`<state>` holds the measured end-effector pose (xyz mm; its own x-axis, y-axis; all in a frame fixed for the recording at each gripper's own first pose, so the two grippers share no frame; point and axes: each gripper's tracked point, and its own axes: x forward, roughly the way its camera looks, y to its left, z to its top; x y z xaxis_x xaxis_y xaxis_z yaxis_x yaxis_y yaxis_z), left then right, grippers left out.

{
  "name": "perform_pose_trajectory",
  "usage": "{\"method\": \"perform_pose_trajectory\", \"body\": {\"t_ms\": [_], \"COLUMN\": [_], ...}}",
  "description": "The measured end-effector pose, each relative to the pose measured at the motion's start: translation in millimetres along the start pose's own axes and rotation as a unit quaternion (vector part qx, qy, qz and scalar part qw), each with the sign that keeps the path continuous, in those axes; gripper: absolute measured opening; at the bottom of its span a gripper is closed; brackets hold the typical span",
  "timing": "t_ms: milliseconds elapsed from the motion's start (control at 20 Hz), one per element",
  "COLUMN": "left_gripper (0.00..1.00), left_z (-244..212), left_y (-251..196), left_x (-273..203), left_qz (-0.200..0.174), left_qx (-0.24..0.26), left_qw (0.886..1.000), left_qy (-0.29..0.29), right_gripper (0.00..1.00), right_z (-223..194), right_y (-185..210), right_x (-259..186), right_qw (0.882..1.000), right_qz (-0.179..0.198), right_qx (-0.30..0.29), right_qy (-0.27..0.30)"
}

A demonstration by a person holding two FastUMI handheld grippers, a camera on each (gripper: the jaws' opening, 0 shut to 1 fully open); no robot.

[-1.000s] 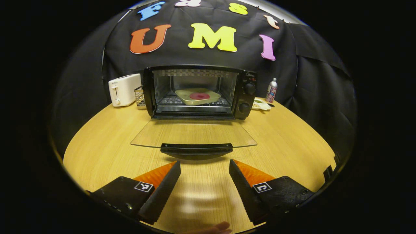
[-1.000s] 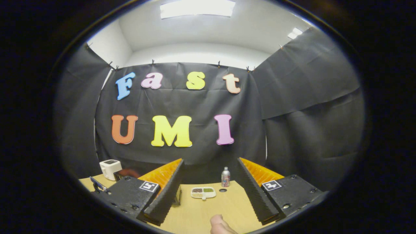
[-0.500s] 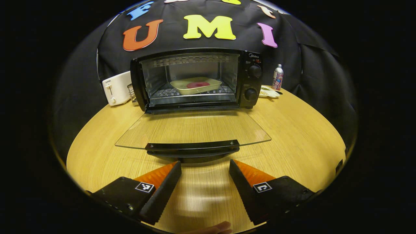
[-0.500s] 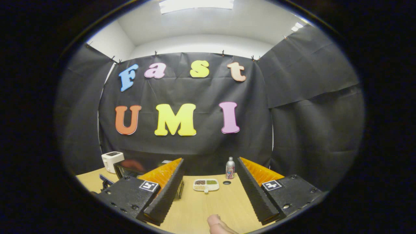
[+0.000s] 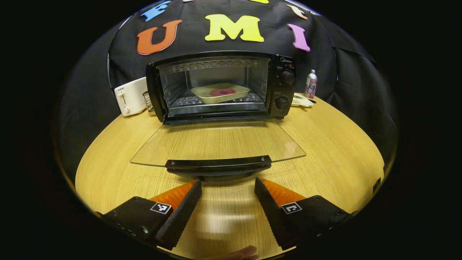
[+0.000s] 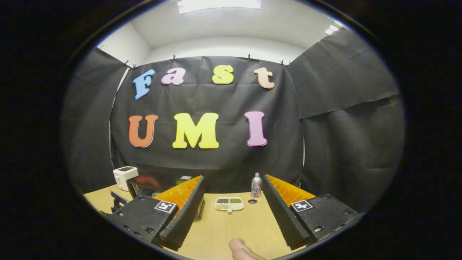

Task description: Open the electric oven with the left hand, put the food in, and close the electric oven.

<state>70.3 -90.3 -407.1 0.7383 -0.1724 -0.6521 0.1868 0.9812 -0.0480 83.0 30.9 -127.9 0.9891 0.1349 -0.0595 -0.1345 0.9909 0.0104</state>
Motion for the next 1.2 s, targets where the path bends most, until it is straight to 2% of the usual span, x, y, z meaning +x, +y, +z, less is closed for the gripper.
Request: {"method": "perform_pose_trajectory", "body": {"t_ms": [550,850,1200], "left_gripper": [0.95,0.95,0.97], "left_z": [11,30,62], "left_y": [4,10,13], "left_x": [-8,-15,-24], "left_qz": [0.002,0.022,0.022], "left_qx": [0.002,0.014,0.011], "left_qw": [1.000,0.999,0.997], "left_qy": [-0.016,-0.039,-0.070], "right_gripper": [0.96,0.96,0.96], "right_z": [-1,-4,-7], "right_y": [-1,-10,-26], "right_x": [-12,-18,-28], "right_qw": [1.000,1.000,1.000], "right_qz": [-0.002,-0.011,-0.022], "right_qx": [0.004,0.007,0.006], "right_qy": [0.002,0.006,0.009]}}
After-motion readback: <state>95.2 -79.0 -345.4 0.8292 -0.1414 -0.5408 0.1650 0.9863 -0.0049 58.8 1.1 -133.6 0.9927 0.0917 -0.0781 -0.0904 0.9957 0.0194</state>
